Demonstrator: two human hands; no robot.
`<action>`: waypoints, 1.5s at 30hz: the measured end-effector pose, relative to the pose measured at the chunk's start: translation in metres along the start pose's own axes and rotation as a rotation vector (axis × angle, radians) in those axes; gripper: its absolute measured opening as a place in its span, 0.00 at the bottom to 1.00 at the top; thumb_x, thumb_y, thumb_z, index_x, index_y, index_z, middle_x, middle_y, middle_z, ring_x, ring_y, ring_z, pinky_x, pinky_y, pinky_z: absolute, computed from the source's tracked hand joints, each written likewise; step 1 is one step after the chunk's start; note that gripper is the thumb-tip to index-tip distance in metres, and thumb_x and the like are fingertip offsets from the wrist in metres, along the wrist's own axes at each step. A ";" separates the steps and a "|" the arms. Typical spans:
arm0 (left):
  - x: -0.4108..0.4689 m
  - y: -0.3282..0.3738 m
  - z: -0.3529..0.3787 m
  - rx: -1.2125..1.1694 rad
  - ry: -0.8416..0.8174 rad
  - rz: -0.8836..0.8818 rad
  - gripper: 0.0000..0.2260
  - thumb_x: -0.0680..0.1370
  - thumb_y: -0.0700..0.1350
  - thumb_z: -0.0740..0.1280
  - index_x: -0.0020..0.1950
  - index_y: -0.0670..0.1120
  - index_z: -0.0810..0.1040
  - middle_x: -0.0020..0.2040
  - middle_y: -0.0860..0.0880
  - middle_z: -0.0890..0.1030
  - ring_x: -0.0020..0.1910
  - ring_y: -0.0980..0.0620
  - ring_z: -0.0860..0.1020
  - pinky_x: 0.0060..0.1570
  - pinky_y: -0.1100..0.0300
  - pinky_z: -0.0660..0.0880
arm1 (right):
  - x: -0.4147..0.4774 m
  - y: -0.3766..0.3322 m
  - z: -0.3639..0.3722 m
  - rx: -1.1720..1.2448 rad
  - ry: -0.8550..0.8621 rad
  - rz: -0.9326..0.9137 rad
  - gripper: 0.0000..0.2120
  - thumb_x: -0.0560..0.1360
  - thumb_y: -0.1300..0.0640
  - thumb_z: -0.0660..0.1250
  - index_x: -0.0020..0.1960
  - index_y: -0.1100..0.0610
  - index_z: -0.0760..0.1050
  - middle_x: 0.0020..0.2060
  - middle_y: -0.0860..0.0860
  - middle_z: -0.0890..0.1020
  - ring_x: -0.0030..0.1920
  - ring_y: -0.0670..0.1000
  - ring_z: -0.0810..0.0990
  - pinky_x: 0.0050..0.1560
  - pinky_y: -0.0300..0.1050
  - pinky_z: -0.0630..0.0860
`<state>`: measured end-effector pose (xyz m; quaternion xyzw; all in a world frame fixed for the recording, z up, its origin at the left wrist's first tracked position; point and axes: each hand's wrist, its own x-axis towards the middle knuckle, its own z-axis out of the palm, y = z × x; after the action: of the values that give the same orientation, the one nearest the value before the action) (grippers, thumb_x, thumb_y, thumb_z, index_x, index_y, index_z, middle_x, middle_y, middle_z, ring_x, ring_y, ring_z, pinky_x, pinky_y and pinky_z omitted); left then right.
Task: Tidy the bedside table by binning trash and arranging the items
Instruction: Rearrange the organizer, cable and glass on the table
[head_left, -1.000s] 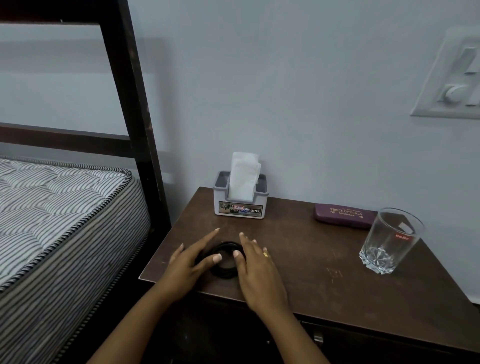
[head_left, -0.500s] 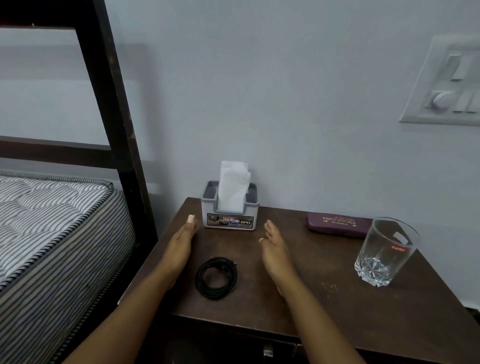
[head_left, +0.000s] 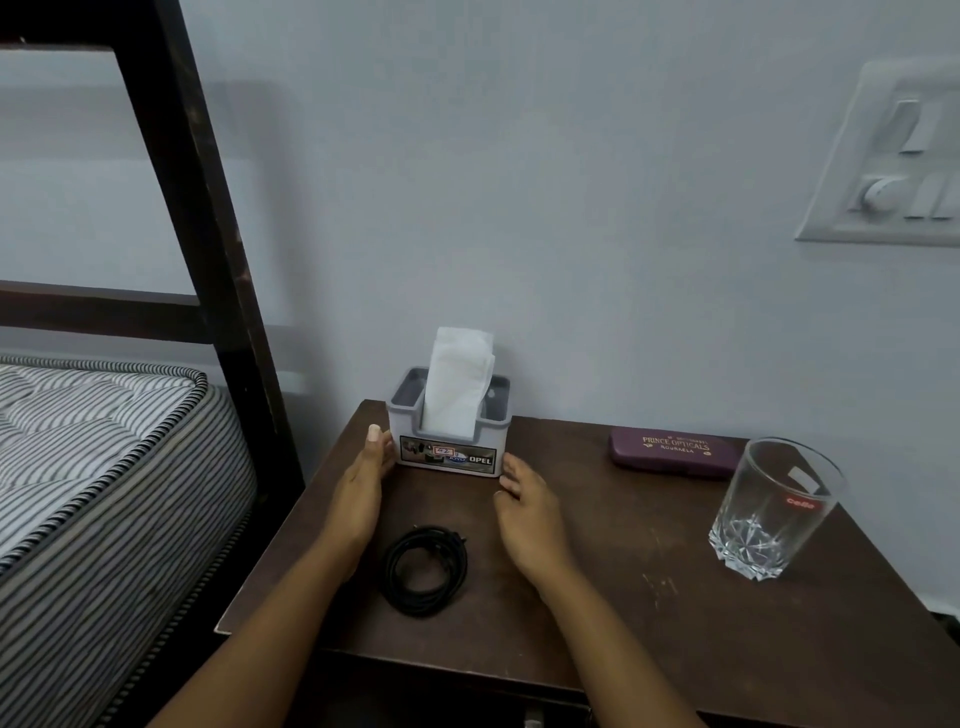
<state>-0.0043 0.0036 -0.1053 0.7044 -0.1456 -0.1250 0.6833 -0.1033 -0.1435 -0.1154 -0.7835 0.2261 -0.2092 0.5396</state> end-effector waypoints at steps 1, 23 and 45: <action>-0.003 0.000 0.001 -0.002 0.005 -0.003 0.36 0.74 0.70 0.50 0.72 0.47 0.66 0.69 0.50 0.72 0.67 0.55 0.71 0.71 0.56 0.59 | -0.002 0.001 0.000 -0.005 0.004 -0.002 0.23 0.76 0.67 0.57 0.71 0.59 0.65 0.67 0.54 0.72 0.64 0.48 0.72 0.58 0.32 0.65; -0.092 -0.017 -0.012 0.661 -0.163 0.422 0.27 0.68 0.49 0.74 0.66 0.52 0.72 0.60 0.65 0.72 0.56 0.84 0.65 0.57 0.83 0.60 | -0.089 0.002 -0.006 -0.478 -0.210 -0.437 0.23 0.78 0.46 0.59 0.71 0.48 0.64 0.75 0.37 0.54 0.73 0.44 0.58 0.69 0.35 0.54; -0.087 -0.001 0.139 0.565 -0.394 0.530 0.32 0.68 0.66 0.63 0.69 0.64 0.58 0.68 0.69 0.60 0.71 0.71 0.54 0.70 0.75 0.45 | -0.103 0.061 -0.139 -0.362 0.300 -0.341 0.15 0.75 0.45 0.58 0.57 0.45 0.76 0.60 0.37 0.75 0.59 0.36 0.73 0.60 0.32 0.68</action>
<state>-0.1370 -0.0930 -0.1127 0.7647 -0.4775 -0.0325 0.4315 -0.2737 -0.2076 -0.1354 -0.8541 0.2023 -0.3667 0.3085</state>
